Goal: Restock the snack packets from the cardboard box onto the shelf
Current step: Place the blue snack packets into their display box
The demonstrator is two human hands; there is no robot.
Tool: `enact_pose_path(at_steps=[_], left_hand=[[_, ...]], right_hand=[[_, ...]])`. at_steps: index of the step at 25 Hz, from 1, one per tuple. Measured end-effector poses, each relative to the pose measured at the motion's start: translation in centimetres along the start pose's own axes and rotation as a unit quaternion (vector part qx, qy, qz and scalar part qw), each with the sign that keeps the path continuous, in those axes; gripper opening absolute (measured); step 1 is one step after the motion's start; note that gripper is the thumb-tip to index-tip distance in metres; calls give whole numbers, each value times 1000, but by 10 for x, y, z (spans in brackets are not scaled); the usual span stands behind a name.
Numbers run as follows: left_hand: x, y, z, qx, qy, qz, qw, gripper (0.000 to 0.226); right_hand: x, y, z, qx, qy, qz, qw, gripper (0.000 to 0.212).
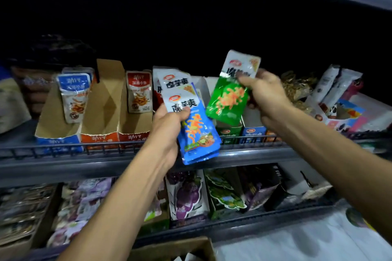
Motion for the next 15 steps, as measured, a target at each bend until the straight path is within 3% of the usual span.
enact_pose_path(at_steps=[6, 13, 15], left_hand=[[27, -11, 16, 8, 23, 54, 998, 24], [28, -11, 11, 19, 17, 50, 998, 14], [28, -12, 11, 19, 17, 47, 999, 14]], right_hand=[[44, -56, -42, 154, 157, 62, 974, 27], [3, -108, -13, 111, 329, 31, 937, 33], [-10, -109, -9, 113, 406, -2, 907, 36]])
Point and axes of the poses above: each hand's wrist, its own y-axis away from the middle knuckle, its own x-axis out of the back of the hand, z = x × y, the point moved 7 cm from there along -y, towards the middle knuckle, and after that the axes turned 7 degrees about -z, right-handed, at the moved point
